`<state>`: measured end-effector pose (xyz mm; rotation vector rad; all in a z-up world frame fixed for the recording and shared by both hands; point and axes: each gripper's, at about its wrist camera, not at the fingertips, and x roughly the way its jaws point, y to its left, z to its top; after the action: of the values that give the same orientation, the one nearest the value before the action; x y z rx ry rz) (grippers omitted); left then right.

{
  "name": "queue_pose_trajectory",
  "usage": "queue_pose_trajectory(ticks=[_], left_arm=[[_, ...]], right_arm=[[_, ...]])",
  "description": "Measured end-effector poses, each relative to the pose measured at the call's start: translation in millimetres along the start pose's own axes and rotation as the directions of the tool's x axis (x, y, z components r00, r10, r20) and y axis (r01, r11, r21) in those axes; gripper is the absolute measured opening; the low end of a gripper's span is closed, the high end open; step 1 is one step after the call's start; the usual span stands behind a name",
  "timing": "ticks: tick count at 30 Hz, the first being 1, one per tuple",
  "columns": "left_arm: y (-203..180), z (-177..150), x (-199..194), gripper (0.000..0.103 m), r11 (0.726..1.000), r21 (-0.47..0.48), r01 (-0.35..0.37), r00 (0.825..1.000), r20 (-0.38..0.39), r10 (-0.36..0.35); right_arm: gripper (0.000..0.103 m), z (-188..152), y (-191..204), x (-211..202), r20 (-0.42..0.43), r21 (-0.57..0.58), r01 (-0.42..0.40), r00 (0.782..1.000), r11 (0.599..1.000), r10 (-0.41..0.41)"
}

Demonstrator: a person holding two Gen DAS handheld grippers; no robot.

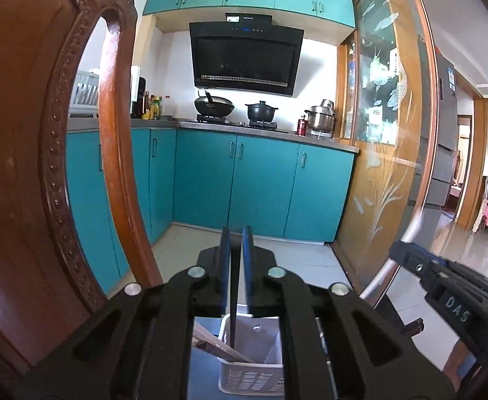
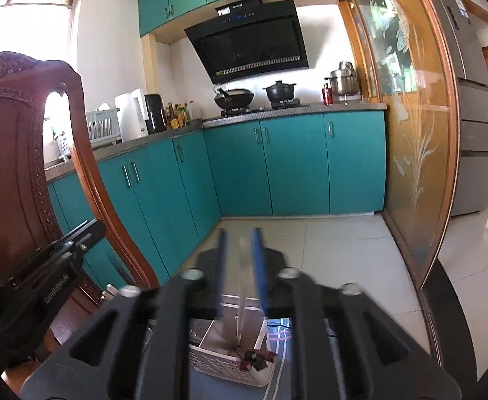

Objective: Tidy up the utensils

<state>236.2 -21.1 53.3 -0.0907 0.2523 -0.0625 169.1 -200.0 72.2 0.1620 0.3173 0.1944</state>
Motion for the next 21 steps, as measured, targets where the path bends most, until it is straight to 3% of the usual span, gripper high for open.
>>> queue_pose_trajectory(ticks=[2, 4, 6, 8, 11, 16, 19, 21], left_arm=[[1, 0, -6, 0.034, 1.0, 0.008, 0.001, 1.0, 0.006, -0.001], [1, 1, -17, 0.039, 1.0, 0.018, 0.003, 1.0, 0.024, -0.003], [-1, 1, -31, 0.046, 0.999, 0.04, 0.006, 0.999, 0.043, -0.008], [-4, -1, -49, 0.064, 0.998, 0.068, -0.004, 0.998, 0.07, 0.0], [-5, -16, -82, 0.078, 0.994, 0.105, -0.016, 0.995, 0.095, 0.007], [-9, -49, -139, 0.091, 0.988, 0.155, 0.006, 0.997, 0.071, -0.017], [-10, -66, -181, 0.1, 0.986, 0.168, -0.007, 0.996, 0.084, -0.007], [-10, -77, -208, 0.1, 0.988, 0.155, -0.022, 0.997, 0.081, 0.01]], right_arm=[[0.046, 4, 0, -17, 0.034, -0.001, -0.01, 0.999, 1.0, 0.01], [0.054, 6, 1, -41, 0.071, -0.014, -0.01, 0.997, 1.0, 0.011], [0.072, 4, 2, -68, 0.113, -0.035, 0.008, 0.994, 0.999, -0.004], [0.081, -7, 0, -96, 0.148, -0.047, 0.044, 0.988, 0.998, -0.036], [0.093, -32, -4, -130, 0.164, -0.06, 0.086, 0.984, 0.994, -0.075], [0.1, -82, -8, -178, 0.134, -0.059, 0.159, 0.98, 0.986, -0.149], [0.1, -97, -8, -202, 0.106, -0.025, 0.15, 0.983, 0.988, -0.147], [0.1, -101, -2, -218, 0.095, -0.035, 0.144, 0.986, 0.989, -0.14]])
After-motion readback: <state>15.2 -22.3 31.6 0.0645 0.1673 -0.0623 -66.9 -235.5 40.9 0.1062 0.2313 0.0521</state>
